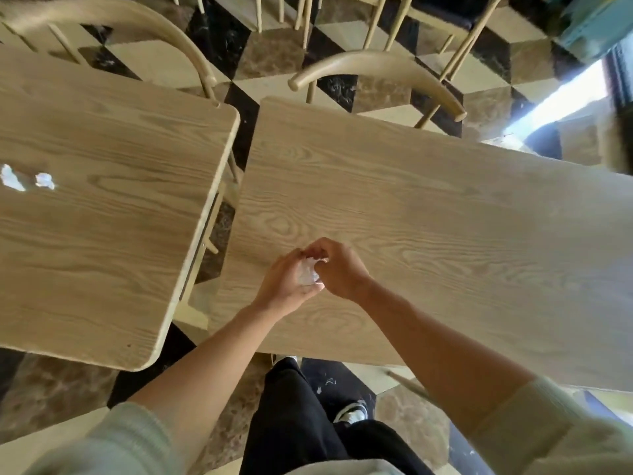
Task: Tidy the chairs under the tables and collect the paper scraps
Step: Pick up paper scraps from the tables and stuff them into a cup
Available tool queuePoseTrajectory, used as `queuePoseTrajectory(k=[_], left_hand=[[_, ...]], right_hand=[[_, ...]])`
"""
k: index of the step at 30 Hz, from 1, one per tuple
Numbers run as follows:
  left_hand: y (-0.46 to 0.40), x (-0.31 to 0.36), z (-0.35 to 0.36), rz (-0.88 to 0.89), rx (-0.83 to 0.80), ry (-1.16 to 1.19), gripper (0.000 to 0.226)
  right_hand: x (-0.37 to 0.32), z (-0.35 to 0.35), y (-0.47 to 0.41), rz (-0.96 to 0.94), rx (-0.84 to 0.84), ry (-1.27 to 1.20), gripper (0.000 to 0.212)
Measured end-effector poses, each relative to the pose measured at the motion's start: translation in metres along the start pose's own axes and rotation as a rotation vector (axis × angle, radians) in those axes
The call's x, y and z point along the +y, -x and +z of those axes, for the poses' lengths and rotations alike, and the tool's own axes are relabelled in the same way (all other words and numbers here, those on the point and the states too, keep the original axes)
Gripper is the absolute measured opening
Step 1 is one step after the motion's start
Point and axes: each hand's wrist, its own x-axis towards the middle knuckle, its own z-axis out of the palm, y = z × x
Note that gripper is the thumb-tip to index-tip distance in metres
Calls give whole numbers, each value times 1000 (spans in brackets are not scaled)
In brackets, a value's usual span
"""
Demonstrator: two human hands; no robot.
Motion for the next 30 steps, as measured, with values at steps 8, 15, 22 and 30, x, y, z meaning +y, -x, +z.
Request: queuePoseTrajectory(k=[8, 15, 22, 30], left_hand=[[4, 11, -6, 29, -33, 107, 55], [-1, 22, 8, -37, 30, 115, 67], [4, 48, 17, 85, -45, 171, 65], [51, 87, 10, 325, -111, 96, 61]], right_hand=[[-15, -18, 13, -198, -120, 235, 51], [-5, -55, 40, -246, 62, 100, 56], [26, -77, 69, -73, 236, 238, 39], [31, -56, 105, 195, 258, 297, 30]])
